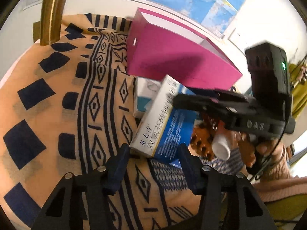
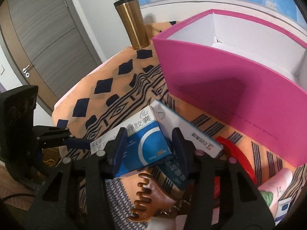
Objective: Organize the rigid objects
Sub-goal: 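Grasp the blue-and-white medicine box with the right gripper, then carry the medicine box into the magenta box and open the right gripper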
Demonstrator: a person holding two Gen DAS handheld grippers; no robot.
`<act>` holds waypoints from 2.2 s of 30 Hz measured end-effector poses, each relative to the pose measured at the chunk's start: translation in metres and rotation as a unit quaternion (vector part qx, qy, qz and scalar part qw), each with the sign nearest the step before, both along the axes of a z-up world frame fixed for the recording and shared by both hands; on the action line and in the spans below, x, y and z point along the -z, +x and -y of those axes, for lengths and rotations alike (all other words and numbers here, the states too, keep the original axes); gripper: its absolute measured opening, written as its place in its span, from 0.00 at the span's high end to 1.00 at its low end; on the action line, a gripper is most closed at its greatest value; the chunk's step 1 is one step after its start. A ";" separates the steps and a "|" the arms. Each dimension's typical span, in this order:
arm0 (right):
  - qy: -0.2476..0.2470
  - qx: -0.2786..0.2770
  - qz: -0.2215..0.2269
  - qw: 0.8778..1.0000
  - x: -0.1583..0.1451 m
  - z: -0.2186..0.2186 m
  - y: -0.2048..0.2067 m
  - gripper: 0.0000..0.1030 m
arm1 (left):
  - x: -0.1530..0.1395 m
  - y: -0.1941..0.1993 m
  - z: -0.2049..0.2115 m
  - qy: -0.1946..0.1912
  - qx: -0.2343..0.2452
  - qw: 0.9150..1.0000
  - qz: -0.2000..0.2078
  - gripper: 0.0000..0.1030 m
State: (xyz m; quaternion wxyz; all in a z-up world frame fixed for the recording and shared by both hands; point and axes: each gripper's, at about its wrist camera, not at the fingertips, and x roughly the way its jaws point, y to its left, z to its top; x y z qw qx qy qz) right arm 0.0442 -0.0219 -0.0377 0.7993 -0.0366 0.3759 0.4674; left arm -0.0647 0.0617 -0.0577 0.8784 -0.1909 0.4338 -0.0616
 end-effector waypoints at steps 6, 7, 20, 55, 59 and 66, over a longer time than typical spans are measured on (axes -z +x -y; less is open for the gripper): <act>0.002 0.025 -0.009 1.000 -0.001 0.020 -0.002 0.52 | -0.006 0.020 -0.005 -0.002 -0.019 1.000 0.020 0.50; -0.001 0.031 -0.009 0.999 -0.002 0.023 -0.002 0.52 | -0.007 0.024 -0.005 -0.002 -0.019 1.000 0.024 0.50; 0.006 0.078 -0.029 0.996 -0.003 0.035 0.005 0.54 | -0.016 0.061 0.000 0.032 -0.013 0.998 0.043 0.50; 0.069 0.112 0.037 0.991 -0.093 0.065 0.027 0.58 | -0.120 0.092 0.019 0.080 0.039 0.981 0.172 0.44; 0.070 0.120 0.043 0.989 -0.103 0.063 0.046 0.58 | -0.126 0.124 0.013 0.089 0.037 0.980 0.172 0.44; 0.044 0.131 0.003 0.990 -0.079 0.054 0.086 0.58 | -0.097 0.162 0.005 0.077 0.032 0.990 0.114 0.44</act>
